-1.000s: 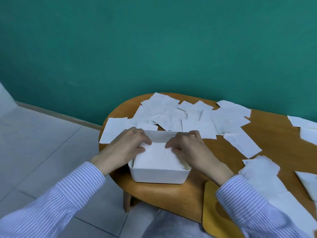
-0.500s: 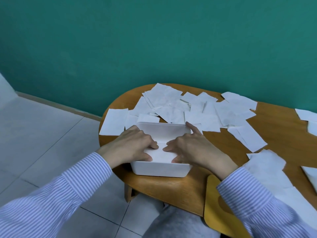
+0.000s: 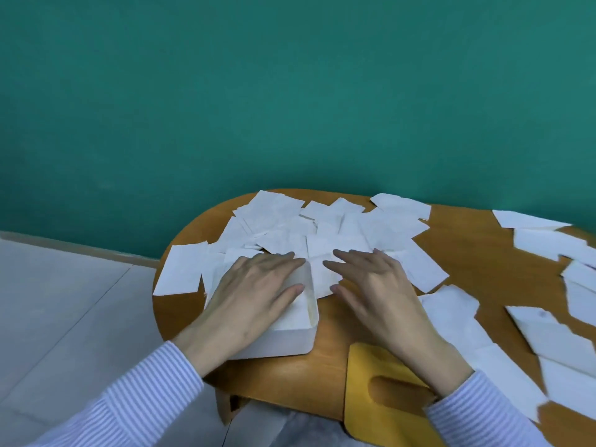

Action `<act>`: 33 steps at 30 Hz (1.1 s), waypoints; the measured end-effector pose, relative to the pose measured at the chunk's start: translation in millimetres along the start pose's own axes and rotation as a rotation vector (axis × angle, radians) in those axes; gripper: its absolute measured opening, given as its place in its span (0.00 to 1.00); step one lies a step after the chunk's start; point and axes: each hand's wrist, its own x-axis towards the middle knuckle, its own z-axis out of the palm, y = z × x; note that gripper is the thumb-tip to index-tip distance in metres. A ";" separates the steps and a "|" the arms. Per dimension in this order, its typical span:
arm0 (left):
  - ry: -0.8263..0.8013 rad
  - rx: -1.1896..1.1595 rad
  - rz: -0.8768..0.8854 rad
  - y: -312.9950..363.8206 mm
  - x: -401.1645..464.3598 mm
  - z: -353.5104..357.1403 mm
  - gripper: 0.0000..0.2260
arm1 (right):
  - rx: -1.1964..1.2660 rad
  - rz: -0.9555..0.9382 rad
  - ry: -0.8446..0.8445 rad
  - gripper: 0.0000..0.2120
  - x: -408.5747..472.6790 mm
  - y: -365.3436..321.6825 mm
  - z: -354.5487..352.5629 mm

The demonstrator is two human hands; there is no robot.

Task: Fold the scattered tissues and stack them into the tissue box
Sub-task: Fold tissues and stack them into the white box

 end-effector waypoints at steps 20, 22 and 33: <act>-0.181 -0.060 0.571 251.7 112.1 139.3 0.23 | -0.293 0.536 -0.051 0.17 -188.5 182.2 -48.3; -0.220 -0.099 0.609 269.2 125.9 155.1 0.23 | -0.284 0.609 -0.042 0.20 -197.9 196.6 -46.5; -0.261 -0.329 0.671 286.5 148.2 191.8 0.20 | -0.134 0.539 0.011 0.09 -231.0 224.5 -42.2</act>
